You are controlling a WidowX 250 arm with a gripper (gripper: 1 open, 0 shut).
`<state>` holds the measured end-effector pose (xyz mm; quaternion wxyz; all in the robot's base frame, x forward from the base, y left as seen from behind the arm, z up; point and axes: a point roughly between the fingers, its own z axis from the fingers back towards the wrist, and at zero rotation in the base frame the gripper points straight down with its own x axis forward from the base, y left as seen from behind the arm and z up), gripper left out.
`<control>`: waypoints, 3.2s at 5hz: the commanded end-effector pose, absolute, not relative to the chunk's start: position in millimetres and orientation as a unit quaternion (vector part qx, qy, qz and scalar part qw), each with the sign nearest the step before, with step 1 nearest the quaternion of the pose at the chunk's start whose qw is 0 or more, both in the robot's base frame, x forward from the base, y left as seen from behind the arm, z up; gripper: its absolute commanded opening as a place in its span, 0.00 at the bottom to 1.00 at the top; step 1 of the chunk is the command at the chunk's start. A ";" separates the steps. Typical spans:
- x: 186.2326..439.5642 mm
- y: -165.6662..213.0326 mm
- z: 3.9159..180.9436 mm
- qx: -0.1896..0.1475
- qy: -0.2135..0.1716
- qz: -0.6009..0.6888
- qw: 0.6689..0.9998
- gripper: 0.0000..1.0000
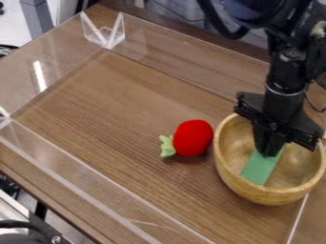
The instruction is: Remove the green stick from the brown bowl and put it on the table
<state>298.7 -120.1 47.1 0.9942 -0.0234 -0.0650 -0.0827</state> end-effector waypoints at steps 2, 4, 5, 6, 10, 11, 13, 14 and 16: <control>291.5 -131.3 47.0 -0.023 -0.048 -0.090 0.995 1.00; 287.9 -137.8 29.8 -0.018 -0.043 -0.044 0.998 0.00; 295.1 -133.3 38.9 -0.014 -0.044 -0.018 0.999 0.00; 302.2 -128.2 48.4 -0.011 -0.047 0.007 0.999 0.00; 299.7 -109.9 66.9 -0.007 -0.050 0.000 0.999 0.00; 302.5 -101.2 63.5 -0.008 -0.047 -0.006 0.999 0.00; 293.6 -130.5 62.2 -0.012 -0.039 -0.066 0.997 0.00; 294.3 -123.8 68.9 -0.009 -0.036 -0.025 0.999 0.00; 290.4 -109.3 66.1 -0.007 -0.033 0.049 0.998 0.00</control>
